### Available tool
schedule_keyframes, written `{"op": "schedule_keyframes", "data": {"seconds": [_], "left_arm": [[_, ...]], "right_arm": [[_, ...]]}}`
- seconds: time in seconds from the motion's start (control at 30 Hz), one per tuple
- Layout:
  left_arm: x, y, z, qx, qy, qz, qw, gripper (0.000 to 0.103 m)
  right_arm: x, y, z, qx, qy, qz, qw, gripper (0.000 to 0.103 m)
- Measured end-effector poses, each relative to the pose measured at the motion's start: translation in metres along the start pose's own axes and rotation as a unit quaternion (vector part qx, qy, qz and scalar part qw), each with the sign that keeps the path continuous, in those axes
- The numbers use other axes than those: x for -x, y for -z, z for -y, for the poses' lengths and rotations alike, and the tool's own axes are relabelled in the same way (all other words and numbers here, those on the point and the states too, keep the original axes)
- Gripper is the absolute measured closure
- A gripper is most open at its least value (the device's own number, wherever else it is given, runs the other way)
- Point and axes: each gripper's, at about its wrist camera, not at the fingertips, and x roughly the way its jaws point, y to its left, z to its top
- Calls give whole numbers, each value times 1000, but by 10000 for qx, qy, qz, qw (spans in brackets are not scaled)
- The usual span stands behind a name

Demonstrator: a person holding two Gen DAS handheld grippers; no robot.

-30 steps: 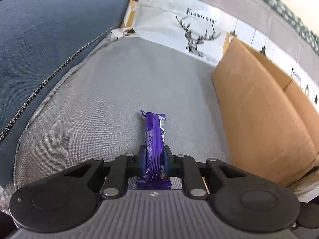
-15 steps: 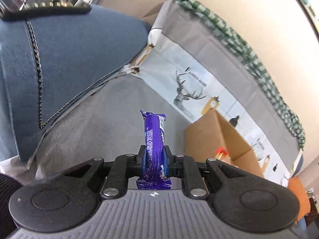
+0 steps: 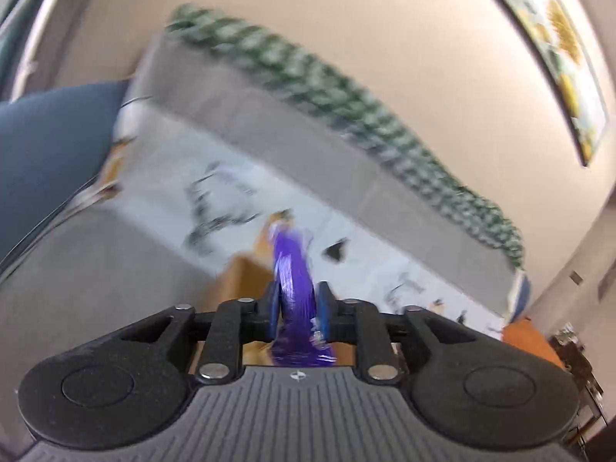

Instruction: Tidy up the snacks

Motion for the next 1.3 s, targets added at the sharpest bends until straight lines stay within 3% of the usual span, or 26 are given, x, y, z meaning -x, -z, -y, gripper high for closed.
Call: {"op": "schedule_keyframes", "data": {"seconds": [0.03, 0.07, 0.17, 0.23, 0.3, 0.47, 0.63, 0.8, 0.97, 1.0, 1.13, 1.3], "left_arm": [[-2, -7, 16, -69, 86, 133, 9999, 46], [-2, -13, 31, -151, 178, 294, 9993, 40], [10, -28, 67, -490, 451, 627, 9958, 31], [19, -32, 81, -654, 496, 763, 9937, 20], [30, -27, 85, -670, 495, 831, 9931, 16], [34, 13, 76, -1118, -8, 635, 9917, 6], [29, 85, 39, -1409, -686, 146, 9875, 6], [26, 164, 3, -1454, -1056, -741, 9809, 1], [21, 232, -15, -2314, -1058, -1414, 9567, 1], [19, 235, -15, -2383, -1030, -1470, 9545, 1], [24, 226, -20, -2423, -800, -1265, 9586, 1], [22, 209, -39, -1866, -937, -1483, 9667, 1]], "right_arm": [[-5, -2, 10, -30, 141, -55, 9999, 32], [-9, -5, 20, -93, 311, -88, 9994, 9], [-7, -10, 49, -401, 467, -99, 9981, 8], [-8, -13, 64, -503, 469, -217, 9974, 8], [-10, -15, 74, -572, 540, -293, 9965, 3], [-12, -11, 92, -864, 551, -916, 9905, 1], [-5, -4, 107, -841, 956, -1440, 9814, 1], [20, 15, 120, -337, 1312, -1822, 9739, 1], [64, 28, 126, -151, 1348, -1932, 9717, 1], [72, 28, 126, -133, 1373, -1923, 9716, 1], [87, 29, 123, 15, 1353, -1798, 9744, 1], [71, 40, 115, 387, 1410, -2096, 9668, 1]]}}
